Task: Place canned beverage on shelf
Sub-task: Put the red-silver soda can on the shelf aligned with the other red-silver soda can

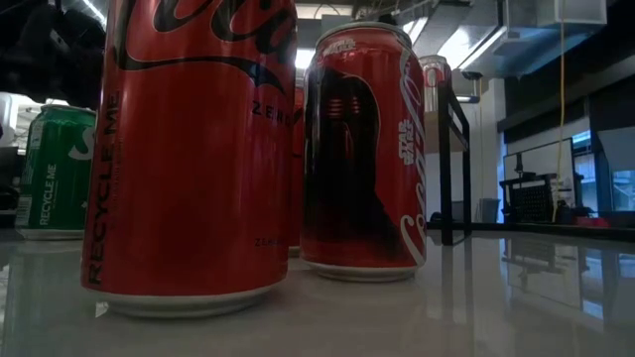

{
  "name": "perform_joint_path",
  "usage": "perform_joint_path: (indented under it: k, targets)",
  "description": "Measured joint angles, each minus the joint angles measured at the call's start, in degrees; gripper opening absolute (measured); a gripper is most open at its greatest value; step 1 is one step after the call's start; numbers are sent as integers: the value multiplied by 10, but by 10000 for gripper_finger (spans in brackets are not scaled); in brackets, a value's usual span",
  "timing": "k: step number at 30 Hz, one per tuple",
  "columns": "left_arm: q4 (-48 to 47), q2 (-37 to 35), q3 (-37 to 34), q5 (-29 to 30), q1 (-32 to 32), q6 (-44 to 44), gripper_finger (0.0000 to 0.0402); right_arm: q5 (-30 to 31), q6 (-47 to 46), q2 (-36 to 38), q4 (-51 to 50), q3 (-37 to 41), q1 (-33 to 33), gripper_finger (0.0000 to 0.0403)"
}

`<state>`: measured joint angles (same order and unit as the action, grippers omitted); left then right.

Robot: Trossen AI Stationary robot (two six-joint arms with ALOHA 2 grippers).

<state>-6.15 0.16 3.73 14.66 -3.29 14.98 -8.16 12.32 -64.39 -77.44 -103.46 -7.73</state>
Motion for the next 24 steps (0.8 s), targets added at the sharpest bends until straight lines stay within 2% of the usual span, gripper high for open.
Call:
perform_joint_path:
  k: [3, 5, 11, 14, 19, 24]
  targets:
    - [21, 0, 0, -2, 0, 35, 0, 0, -13, 21, 21, 13, 37, 392]
    - [42, 0, 0, -16, 0, 54, 0, 0, -15, 38, 61, 53, 62, 392]
    - [108, 0, 0, -105, 0, 61, 0, 13, -27, 124, 203, 250, 115, 392]
    - [129, 0, 0, -129, 0, 72, 0, 33, -52, 174, 260, 341, 128, 392]
    - [136, 0, 0, -126, -1, 87, 0, 41, -67, 249, 362, 469, 130, 392]
    - [135, 0, 0, -92, -5, 86, 0, 41, -67, 314, 450, 565, 130, 392]
